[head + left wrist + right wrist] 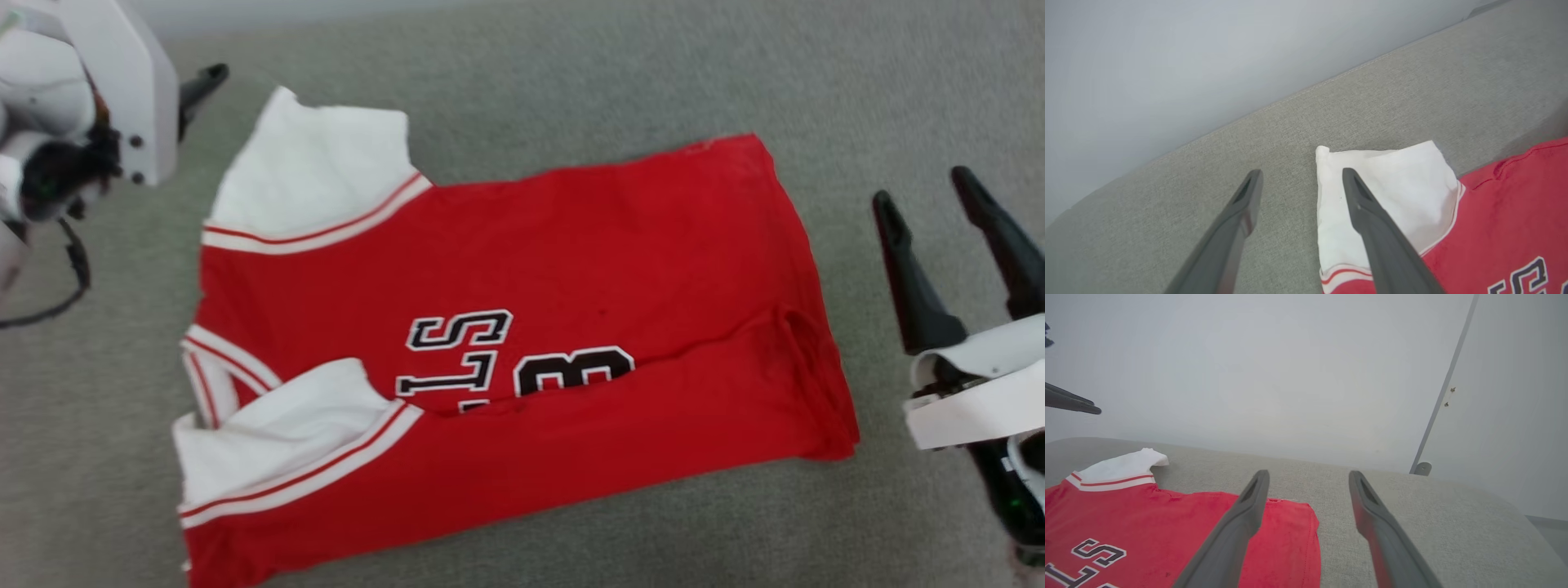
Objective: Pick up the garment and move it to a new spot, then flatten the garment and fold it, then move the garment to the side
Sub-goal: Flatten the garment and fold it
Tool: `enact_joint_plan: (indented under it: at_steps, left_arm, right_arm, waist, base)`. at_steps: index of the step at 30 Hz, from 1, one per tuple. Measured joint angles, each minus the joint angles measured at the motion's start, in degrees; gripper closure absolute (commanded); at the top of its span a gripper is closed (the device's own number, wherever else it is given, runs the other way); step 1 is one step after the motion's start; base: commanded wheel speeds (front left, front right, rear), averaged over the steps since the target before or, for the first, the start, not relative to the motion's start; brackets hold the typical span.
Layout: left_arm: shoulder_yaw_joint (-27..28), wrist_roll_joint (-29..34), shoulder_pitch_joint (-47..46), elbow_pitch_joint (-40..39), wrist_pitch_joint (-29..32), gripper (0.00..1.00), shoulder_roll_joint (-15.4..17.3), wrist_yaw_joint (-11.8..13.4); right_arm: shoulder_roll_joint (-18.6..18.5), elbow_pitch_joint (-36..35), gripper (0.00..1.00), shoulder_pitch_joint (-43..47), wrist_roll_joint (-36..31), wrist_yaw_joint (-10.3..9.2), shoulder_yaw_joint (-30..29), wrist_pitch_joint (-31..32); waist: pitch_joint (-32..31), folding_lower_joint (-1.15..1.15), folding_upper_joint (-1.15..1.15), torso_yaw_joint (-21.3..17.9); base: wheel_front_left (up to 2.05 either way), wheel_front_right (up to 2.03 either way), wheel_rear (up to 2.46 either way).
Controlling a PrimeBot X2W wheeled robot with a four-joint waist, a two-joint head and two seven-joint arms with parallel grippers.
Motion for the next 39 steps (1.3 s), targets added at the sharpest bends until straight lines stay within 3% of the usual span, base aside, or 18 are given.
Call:
enact_joint_plan:
  at_steps: [8,20,21,22,23,30,39]
  left_arm:
    - [-0.9,-0.5,-4.2,6.1,6.4,0.00,-0.6,-2.2]
    - [-1.7,-3.1,-6.5,12.0,15.7,0.00,-3.7,-1.1]
    - [-1.5,-3.8,-6.5,12.2,16.2,0.10,-4.2,-0.8]
    - [-1.5,-4.2,-6.5,12.3,16.6,0.95,-4.4,-0.8]
    - [-1.5,-4.3,-6.5,12.3,17.0,1.00,-4.6,-0.8]
    - [-2.2,-3.9,-6.7,12.4,17.1,1.00,-5.7,-1.6]
    - [-2.5,-3.7,-7.1,13.4,15.3,1.00,-8.2,-2.8]
  right_arm:
    - [3.2,0.0,0.00,0.1,-1.0,0.01,0.9,-1.4]
    - [3.5,1.5,0.00,-1.0,0.3,0.01,1.8,0.6]
    - [3.3,1.5,0.00,-1.2,0.3,0.01,2.1,1.1]
    - [3.2,1.4,0.00,-1.5,0.5,0.01,2.1,1.6]
    - [3.1,1.4,0.00,-1.9,0.7,0.01,2.2,2.3]
    - [0.6,3.2,0.00,-9.5,2.9,0.01,3.9,9.8]
    - [-3.8,16.8,0.00,-25.1,10.0,0.01,11.3,24.6]
  waist:
    - [5.4,0.00,0.00,-3.2]
    - [10.5,0.00,0.00,-5.7]
    - [10.6,0.00,0.00,-5.7]
    - [10.6,0.00,0.00,-5.6]
    - [10.6,0.00,0.00,-5.5]
    - [10.5,0.00,0.00,-4.6]
    - [10.4,0.00,0.00,-2.6]
  base:
    - [0.00,0.00,0.00]
    - [0.00,0.00,0.00]
    - [0.00,0.00,0.00]
    - [0.00,0.00,0.00]
    - [0.00,0.00,0.00]
    - [0.00,0.00,0.00]
    - [0.00,0.00,0.00]
